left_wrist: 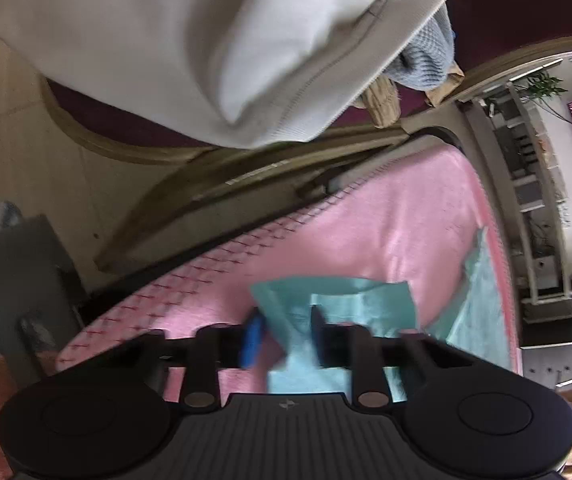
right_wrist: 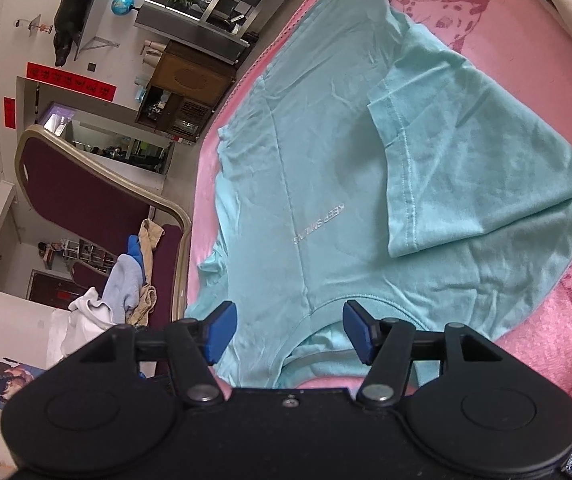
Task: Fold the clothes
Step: 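Grasp the other shirt side with the left gripper and fold it inward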
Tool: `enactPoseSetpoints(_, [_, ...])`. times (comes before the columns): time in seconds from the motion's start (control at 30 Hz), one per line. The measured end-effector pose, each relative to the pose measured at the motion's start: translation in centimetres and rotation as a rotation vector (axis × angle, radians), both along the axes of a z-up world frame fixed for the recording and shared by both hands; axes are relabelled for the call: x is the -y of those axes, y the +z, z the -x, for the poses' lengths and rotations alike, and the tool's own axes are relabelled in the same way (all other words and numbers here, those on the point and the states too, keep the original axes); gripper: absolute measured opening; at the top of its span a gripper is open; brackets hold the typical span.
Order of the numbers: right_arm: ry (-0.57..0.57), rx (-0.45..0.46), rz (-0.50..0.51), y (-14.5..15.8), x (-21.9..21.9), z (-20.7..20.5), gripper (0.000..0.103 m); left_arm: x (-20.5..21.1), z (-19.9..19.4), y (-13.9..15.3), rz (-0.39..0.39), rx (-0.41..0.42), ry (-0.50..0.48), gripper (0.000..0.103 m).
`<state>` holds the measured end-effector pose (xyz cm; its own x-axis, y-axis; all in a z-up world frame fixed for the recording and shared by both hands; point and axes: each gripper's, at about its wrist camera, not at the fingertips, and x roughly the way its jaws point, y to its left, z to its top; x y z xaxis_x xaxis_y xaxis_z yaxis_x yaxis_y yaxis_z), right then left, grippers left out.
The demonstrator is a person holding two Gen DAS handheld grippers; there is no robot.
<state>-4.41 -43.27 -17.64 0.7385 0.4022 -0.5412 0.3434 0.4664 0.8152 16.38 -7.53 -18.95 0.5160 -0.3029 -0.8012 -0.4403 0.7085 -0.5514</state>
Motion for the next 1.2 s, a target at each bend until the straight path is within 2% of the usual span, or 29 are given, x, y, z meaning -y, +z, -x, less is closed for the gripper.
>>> enactPoseSetpoints(0.07, [-0.007,-0.001,-0.001,0.0,0.1,0.2,0.058,0.0,-0.1,-0.1,-0.017,-0.004,0.022,0.000])
enactPoseSetpoints(0.17, [-0.008,0.003,-0.001,0.0,0.2,0.2,0.058,0.6,0.3,1.1,-0.122,0.062,0.001,0.000])
enactPoseSetpoints(0.27, [-0.011,0.010,0.010,0.2,0.3,0.4,0.058,2.1,1.1,3.1,-0.212,0.171,-0.075,0.000])
enactPoseSetpoints(0.33, [-0.017,0.013,0.017,0.3,0.4,0.5,0.058,4.6,1.9,4.9,-0.321,0.282,-0.188,0.000])
enactPoseSetpoints(0.47, [-0.036,0.019,0.017,0.4,0.9,0.9,0.058,12.2,5.2,7.6,-0.615,0.518,-0.471,0.000])
enactPoseSetpoints(0.6, [-0.068,0.029,0.017,0.6,1.9,1.5,0.058,19.5,10.1,7.0,-0.823,0.728,-0.827,0.000])
enactPoseSetpoints(0.63, [-0.079,0.029,0.017,0.6,2.1,1.6,0.059,20.9,11.3,6.0,-0.865,0.745,-0.932,0.003])
enactPoseSetpoints(0.67, [-0.090,0.030,0.017,0.6,2.4,1.8,0.060,22.2,12.6,5.1,-0.905,0.758,-1.037,0.015])
enactPoseSetpoints(0.7, [-0.102,0.029,0.017,0.6,2.6,1.9,0.061,23.3,14.0,3.5,-0.965,0.751,-1.165,0.019])
enactPoseSetpoints(0.73, [-0.113,0.028,0.017,0.7,2.9,2.1,0.061,23.9,15.1,2.1,-1.024,0.738,-1.251,0.021])
enactPoseSetpoints(0.8, [-0.129,0.032,0.013,0.7,3.3,2.4,0.064,23.6,16.3,0.5,-1.111,0.696,-1.308,0.029])
enactPoseSetpoints(0.83, [-0.134,0.036,0.010,0.8,3.6,2.5,0.064,23.2,16.4,0.3,-1.119,0.675,-1.300,0.037])
enactPoseSetpoints(0.87, [-0.136,0.040,0.008,0.8,3.7,2.6,0.065,22.4,16.1,0.8,-1.095,0.652,-1.265,0.040])
enactPoseSetpoints(0.93, [-0.136,0.042,0.014,0.9,3.8,2.5,0.065,20.2,14.9,2.5,-0.984,0.615,-1.170,0.043])
enactPoseSetpoints(1.07, [-0.127,0.031,0.053,1.0,3.5,1.9,0.065,15.2,11.9,4.8,-0.730,0.501,-0.900,0.050])
enactPoseSetpoints(1.1, [-0.126,0.023,0.087,1.2,3.3,1.8,0.061,14.1,10.8,4.6,-0.675,0.445,-0.833,0.050])
enactPoseSetpoints(1.13, [-0.129,0.013,0.140,1.4,3.0,1.6,0.046,13.1,9.7,4.3,-0.621,0.387,-0.767,0.050])
enactPoseSetpoints(1.2, [-0.151,-0.020,0.289,2.1,2.8,1.8,0.025,11.4,7.8,3.6,-0.533,0.292,-0.656,0.045])
